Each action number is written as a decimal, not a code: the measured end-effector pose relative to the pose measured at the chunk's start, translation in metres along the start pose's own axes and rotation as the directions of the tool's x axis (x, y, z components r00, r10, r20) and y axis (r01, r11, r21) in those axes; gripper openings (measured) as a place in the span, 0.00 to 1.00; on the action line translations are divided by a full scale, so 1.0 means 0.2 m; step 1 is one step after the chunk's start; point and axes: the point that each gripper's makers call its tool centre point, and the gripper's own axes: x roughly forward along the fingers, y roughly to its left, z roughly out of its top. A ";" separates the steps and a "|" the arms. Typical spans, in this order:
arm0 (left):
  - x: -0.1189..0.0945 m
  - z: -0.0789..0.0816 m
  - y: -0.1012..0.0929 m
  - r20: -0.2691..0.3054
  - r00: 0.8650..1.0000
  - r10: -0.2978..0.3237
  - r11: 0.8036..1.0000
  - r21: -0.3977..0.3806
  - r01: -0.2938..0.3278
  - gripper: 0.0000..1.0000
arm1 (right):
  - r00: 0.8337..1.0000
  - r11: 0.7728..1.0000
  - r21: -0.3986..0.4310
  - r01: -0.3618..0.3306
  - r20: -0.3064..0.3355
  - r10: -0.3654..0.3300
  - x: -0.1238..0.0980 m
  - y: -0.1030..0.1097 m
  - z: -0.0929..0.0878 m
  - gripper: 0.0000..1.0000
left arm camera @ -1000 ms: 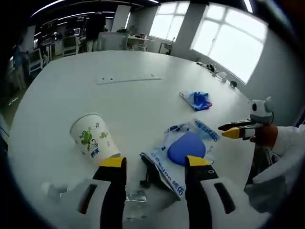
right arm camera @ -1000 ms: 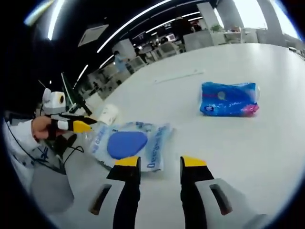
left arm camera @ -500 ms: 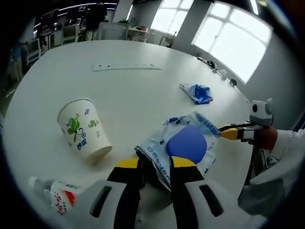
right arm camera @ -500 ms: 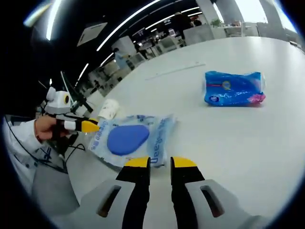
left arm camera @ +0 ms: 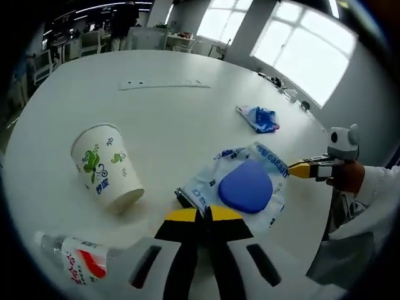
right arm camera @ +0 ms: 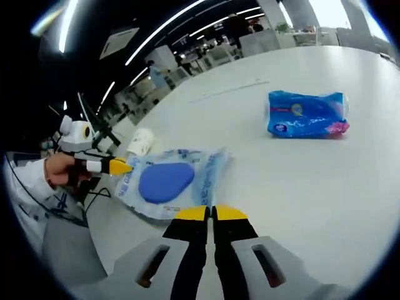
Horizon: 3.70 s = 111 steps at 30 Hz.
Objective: Arrange the tabletop items into an orderly group along one side of the table until the central work area is clear of visible clutter.
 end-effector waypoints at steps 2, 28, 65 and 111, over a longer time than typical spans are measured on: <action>0.00 0.01 0.00 0.008 1.000 -0.002 1.000 -0.009 0.003 0.01 | 1.000 1.000 -0.002 -0.002 0.000 0.002 0.00 0.01 0.00 0.00; -0.11 0.30 0.00 0.125 0.992 -0.002 1.000 0.025 -0.001 0.00 | 0.994 0.998 -0.054 -0.039 0.100 0.044 -0.06 0.11 0.30 0.00; 0.24 0.69 0.11 0.180 0.983 0.035 0.999 0.028 -0.041 0.00 | 0.985 0.988 -0.106 0.109 0.145 -0.094 0.18 -0.17 0.60 0.00; 0.47 0.59 0.27 0.092 0.994 0.067 0.998 -0.010 -0.066 0.06 | 0.978 0.980 -0.091 0.177 0.131 -0.165 0.29 -0.29 0.54 0.03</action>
